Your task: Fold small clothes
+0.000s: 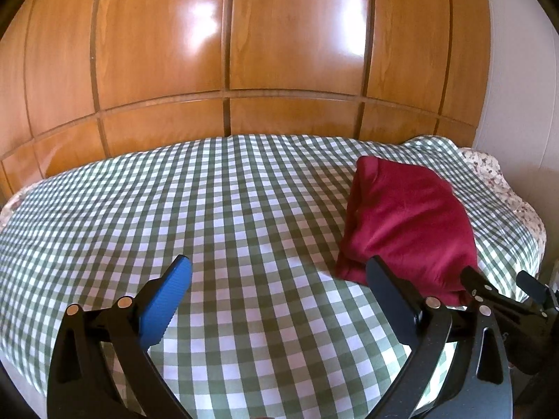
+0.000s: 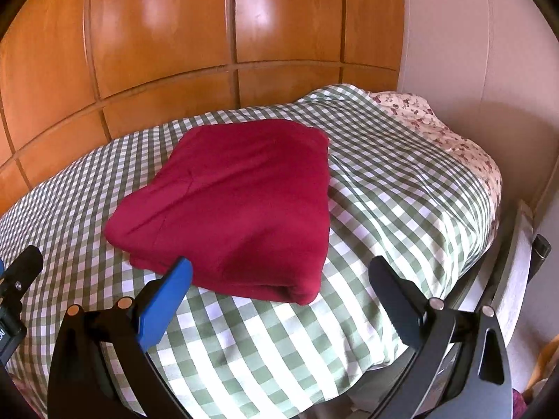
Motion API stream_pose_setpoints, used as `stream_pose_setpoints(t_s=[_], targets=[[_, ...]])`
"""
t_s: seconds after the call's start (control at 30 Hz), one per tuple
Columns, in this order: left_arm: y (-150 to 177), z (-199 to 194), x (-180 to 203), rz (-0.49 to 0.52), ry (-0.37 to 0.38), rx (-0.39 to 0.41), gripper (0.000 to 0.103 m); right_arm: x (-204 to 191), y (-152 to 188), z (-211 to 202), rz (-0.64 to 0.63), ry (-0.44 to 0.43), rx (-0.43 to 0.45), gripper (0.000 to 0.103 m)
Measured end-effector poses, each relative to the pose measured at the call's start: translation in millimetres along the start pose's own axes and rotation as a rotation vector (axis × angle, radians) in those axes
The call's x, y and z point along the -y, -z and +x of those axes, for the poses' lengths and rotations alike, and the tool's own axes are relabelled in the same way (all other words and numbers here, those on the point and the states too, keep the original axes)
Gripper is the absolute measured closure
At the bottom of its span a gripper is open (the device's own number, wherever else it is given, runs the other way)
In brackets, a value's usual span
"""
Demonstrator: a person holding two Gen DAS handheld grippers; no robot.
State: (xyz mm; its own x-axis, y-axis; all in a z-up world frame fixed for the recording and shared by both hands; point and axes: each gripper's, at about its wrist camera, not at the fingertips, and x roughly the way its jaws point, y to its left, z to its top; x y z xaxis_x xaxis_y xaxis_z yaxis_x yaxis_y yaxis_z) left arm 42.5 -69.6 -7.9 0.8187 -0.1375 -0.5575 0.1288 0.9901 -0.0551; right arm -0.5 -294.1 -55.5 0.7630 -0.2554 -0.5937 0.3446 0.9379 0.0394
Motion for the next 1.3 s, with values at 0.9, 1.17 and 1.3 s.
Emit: stream_pose_setpoints(t_s=[0.9, 1.17, 1.3], targets=[[2.9, -0.2, -3.9, 0.013, -0.005, -0.012, 0.004, -5.0, 2.5, 0.6, -0.005, -0.03, -0.013, 0.002], [3.6, -0.9, -5.3, 0.008, -0.001, -0.014, 0.004, -5.4, 2.7, 0.9, -0.004, -0.033, -0.015, 0.002], [3.4, -1.9, -8.4, 0.001, 0.0, -0.004, 0.004, -5.3, 2.3, 1.2, -0.002, -0.035, -0.016, 0.002]])
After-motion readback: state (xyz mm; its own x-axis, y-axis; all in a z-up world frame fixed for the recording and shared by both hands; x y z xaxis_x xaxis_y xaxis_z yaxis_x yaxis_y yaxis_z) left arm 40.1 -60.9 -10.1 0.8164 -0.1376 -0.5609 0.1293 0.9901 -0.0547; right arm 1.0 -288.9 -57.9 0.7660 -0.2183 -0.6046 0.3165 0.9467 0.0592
